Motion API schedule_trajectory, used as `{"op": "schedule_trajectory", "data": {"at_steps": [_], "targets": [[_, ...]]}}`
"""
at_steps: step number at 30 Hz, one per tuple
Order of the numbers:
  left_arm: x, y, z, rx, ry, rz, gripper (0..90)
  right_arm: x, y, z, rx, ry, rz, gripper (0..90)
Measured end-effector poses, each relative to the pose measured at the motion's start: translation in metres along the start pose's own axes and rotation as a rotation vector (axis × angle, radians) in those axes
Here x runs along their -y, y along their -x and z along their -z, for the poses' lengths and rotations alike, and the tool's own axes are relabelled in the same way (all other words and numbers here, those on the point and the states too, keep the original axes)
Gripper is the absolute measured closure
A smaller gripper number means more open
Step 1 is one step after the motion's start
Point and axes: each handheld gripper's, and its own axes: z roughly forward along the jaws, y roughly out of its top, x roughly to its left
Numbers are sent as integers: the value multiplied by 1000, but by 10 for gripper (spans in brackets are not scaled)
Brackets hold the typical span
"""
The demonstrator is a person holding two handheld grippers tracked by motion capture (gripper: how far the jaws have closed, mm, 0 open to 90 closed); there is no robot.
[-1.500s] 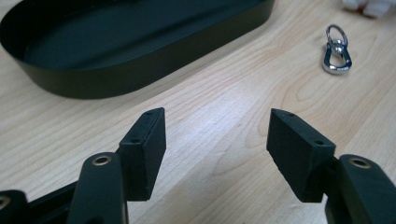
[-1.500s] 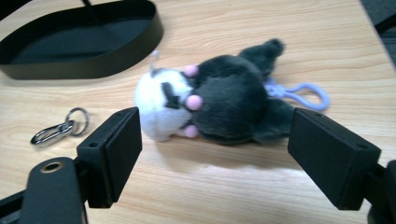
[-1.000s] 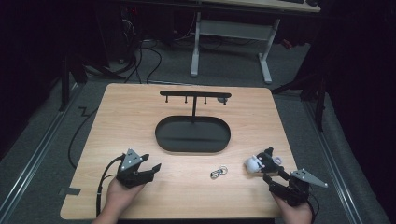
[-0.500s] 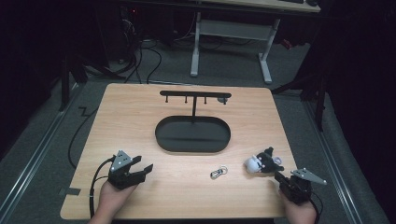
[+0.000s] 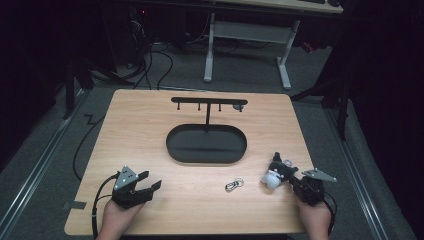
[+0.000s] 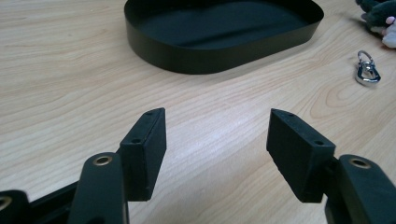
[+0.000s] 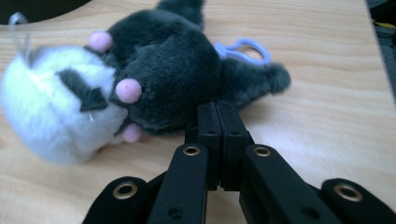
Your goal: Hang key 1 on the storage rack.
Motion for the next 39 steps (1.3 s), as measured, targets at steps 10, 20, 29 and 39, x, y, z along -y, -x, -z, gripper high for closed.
{"op": "schedule_trajectory", "data": {"at_steps": [10,20,29,39], "targets": [[13,-8,24,-41,9,31,387,-22,-15,-26,-46,-2,87,895],[20,-11,40,-66,18,55,388,-35,-27,-39,-106,11,136,894],[15,-7,32,-47,23,35,387,-30,-24,-31,-77,24,125,854],[-4,3,15,-1,29,9,372,-15,-20,-11,-60,53,101,803]]}}
